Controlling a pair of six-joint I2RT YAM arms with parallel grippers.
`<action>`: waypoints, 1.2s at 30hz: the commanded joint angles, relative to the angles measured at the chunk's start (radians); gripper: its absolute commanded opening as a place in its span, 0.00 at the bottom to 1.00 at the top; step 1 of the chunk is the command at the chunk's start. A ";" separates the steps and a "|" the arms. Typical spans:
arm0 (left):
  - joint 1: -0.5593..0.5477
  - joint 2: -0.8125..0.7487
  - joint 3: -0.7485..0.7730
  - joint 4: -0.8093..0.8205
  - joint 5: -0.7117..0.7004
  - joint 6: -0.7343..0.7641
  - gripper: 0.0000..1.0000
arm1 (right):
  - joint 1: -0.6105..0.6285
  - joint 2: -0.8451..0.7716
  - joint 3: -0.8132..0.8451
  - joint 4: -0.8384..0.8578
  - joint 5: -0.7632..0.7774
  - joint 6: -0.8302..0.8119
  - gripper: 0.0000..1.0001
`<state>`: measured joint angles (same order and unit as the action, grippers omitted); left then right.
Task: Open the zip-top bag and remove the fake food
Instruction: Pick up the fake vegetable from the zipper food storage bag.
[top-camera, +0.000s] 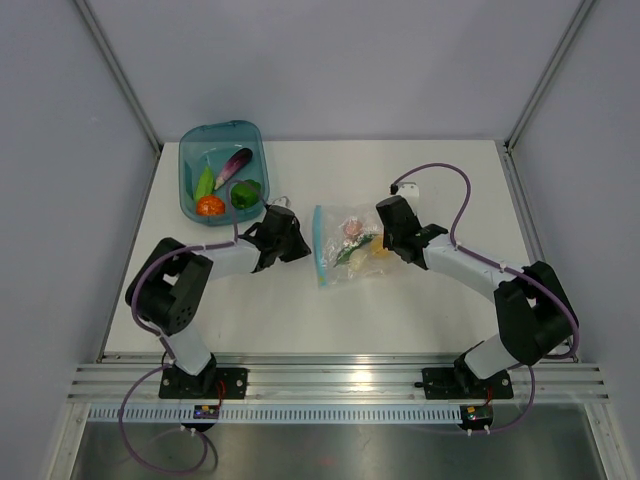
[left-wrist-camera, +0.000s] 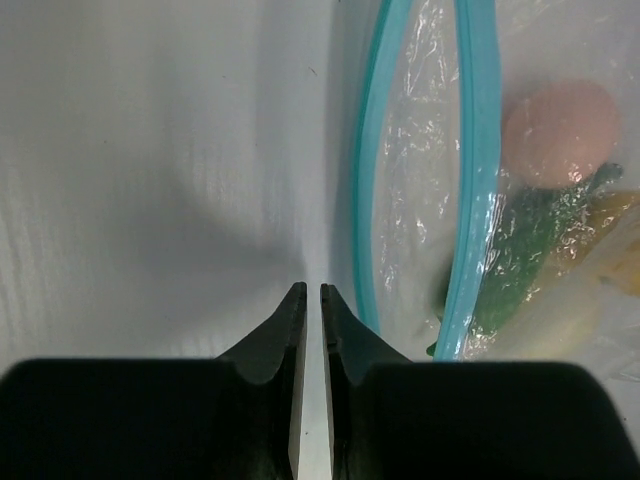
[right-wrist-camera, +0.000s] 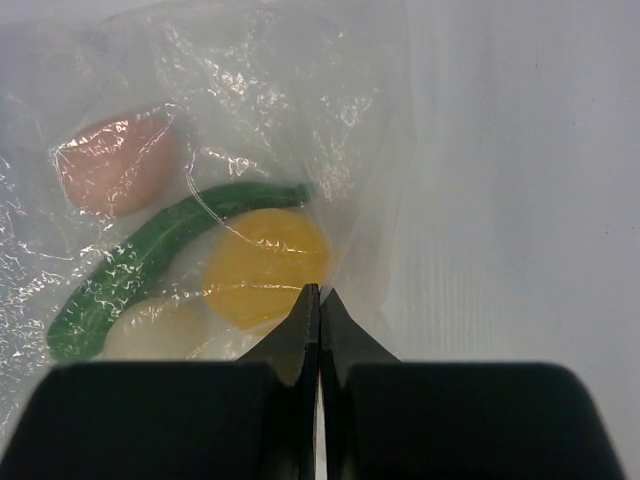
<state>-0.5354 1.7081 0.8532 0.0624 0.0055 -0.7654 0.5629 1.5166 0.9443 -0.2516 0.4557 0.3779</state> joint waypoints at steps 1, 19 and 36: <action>0.005 0.018 0.041 0.109 0.085 -0.012 0.12 | -0.006 0.001 0.042 0.009 0.015 0.009 0.00; 0.000 0.094 0.059 0.280 0.330 -0.002 0.40 | -0.032 0.019 0.039 0.023 -0.064 0.021 0.00; -0.015 0.165 0.129 0.243 0.422 0.057 0.61 | -0.044 0.014 0.031 0.031 -0.095 0.027 0.00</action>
<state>-0.5446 1.8462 0.9310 0.2867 0.3859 -0.7460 0.5278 1.5311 0.9447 -0.2516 0.3901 0.3927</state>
